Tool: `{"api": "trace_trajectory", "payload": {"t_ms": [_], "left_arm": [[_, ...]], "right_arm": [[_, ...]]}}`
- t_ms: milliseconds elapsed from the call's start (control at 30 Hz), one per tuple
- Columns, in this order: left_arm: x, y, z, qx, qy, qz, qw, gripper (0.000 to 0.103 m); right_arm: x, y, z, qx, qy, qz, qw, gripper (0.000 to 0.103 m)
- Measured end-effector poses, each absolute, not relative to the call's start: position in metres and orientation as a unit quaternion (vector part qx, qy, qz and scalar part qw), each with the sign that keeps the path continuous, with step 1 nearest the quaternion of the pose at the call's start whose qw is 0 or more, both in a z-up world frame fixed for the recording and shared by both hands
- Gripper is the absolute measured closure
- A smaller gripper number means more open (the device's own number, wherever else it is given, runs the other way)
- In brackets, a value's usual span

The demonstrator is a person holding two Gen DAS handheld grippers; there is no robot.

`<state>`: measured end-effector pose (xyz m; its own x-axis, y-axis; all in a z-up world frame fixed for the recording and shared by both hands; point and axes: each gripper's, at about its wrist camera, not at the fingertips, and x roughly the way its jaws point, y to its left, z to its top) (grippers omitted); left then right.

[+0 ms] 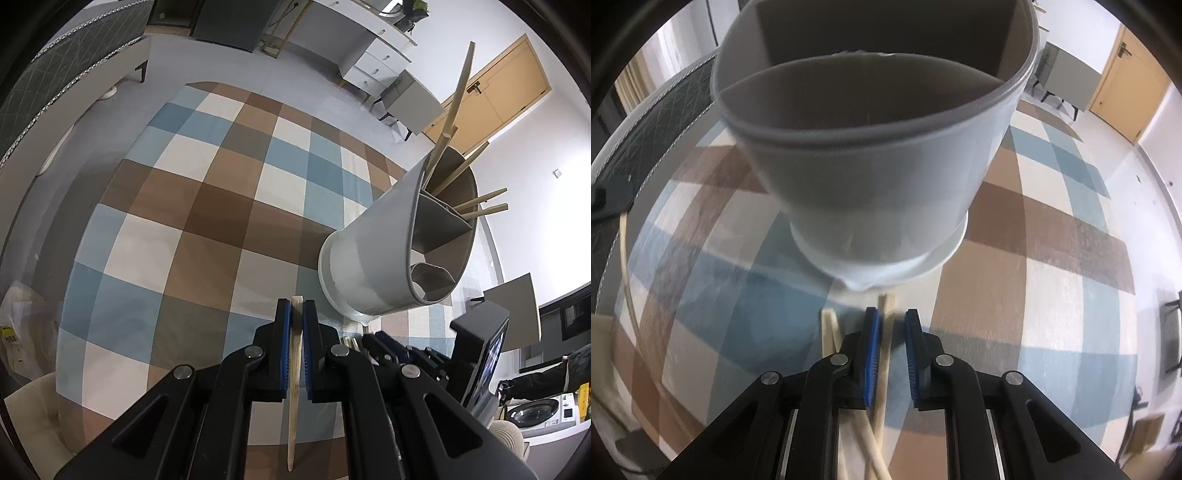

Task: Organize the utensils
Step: 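Lift the held wooden chopstick with the right gripper, then carry the chopstick with the right gripper above the caddy opening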

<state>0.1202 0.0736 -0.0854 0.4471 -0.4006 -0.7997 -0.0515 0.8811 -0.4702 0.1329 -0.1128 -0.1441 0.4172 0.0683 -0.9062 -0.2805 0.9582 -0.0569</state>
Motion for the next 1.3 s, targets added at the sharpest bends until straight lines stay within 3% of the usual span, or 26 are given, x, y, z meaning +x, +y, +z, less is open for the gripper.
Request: {"api": "trace_trajectory", "payload": {"t_ms": [100,167,333,533,733,1300], "left_arm": [[0.121,0.072,-0.086,-0.217,0.516,-0.105,0.822,0.101],[0.122,0.071,-0.086,-0.216,0.517,-0.106,0.822,0.101],[0.120,0.063,-0.083,-0.202,0.515,-0.110,0.826,0.101],[0.108,0.050,-0.070,-0.176,0.491,-0.120,0.845,0.101],[0.088,0.036,-0.057,-0.146,0.470,-0.131,0.860,0.101],[0.068,0.017,-0.009,-0.108,0.435,-0.129,0.885,0.101]], "right_arm": [[0.139,-0.112,-0.145,-0.102,0.523,0.109,0.839,0.088],[0.139,-0.113,-0.145,-0.098,0.521,0.115,0.840,0.098],[0.135,-0.132,-0.134,-0.042,0.514,0.112,0.850,0.098],[0.106,-0.169,-0.081,0.048,0.435,0.115,0.892,0.098],[0.077,-0.186,-0.044,0.082,0.359,0.106,0.924,0.098],[0.048,-0.189,0.011,0.103,0.264,0.114,0.952,0.098]]}}
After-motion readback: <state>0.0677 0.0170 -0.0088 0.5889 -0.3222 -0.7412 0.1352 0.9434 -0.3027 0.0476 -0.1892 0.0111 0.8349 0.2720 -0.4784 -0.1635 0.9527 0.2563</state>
